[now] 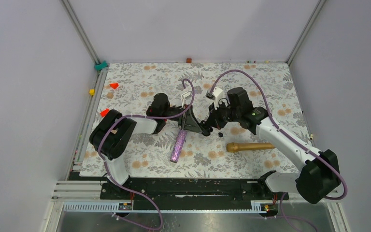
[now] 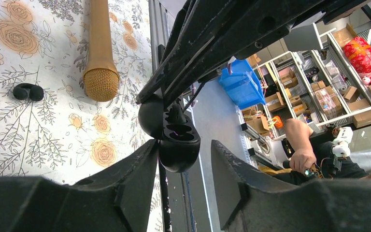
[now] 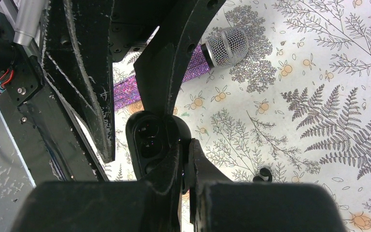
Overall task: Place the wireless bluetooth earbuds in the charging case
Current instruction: Adjust the charging case.
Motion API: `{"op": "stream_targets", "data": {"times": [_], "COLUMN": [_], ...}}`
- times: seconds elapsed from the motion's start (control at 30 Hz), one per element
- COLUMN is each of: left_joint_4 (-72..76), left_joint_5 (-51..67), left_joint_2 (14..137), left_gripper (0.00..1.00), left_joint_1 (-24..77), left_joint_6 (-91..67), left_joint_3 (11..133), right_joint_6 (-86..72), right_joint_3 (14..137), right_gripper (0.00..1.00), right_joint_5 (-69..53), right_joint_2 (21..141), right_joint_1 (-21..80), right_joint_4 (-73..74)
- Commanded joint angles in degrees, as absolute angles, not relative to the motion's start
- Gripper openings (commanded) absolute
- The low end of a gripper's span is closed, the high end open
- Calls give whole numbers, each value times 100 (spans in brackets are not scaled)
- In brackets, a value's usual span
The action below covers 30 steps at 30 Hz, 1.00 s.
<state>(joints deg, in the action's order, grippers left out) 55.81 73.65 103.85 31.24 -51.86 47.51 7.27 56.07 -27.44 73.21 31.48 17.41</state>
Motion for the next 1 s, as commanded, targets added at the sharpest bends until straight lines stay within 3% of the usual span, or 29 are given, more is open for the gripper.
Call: {"op": "stream_targets", "data": {"times": [0.0, 0.4, 0.5, 0.6, 0.73, 0.97], "left_joint_4": [5854, 5859, 5829, 5730, 5355, 4631], "left_joint_5": [7301, 7346, 7333, 7318, 7208, 7064], "left_joint_2": [10143, 10185, 10185, 10187, 10137, 10100], "left_gripper": [43, 22, 31, 31, 53, 48], "left_joint_1": [3095, 3098, 3096, 3102, 3087, 3089], "left_joint_6": [-5064, -5084, -5070, -5008, -4748, -4268], "left_joint_3": [4803, 4845, 4847, 4860, 4875, 4994], "right_joint_6": [769, 758, 754, 743, 640, 513], "right_joint_3": [5871, 5845, 5821, 5818, 5827, 5816], "right_gripper": [0, 0, 0, 0, 0, 0], "right_joint_5": [-2672, -2613, -2576, -2613, -2346, -2016], "right_joint_2": [7319, 7258, 7213, 7175, 7133, 7067], "right_joint_1": [3239, 3250, 3252, 3251, 3251, 3268], "right_joint_4": [1678, 1628, 1594, 1579, 1573, 1508]}}
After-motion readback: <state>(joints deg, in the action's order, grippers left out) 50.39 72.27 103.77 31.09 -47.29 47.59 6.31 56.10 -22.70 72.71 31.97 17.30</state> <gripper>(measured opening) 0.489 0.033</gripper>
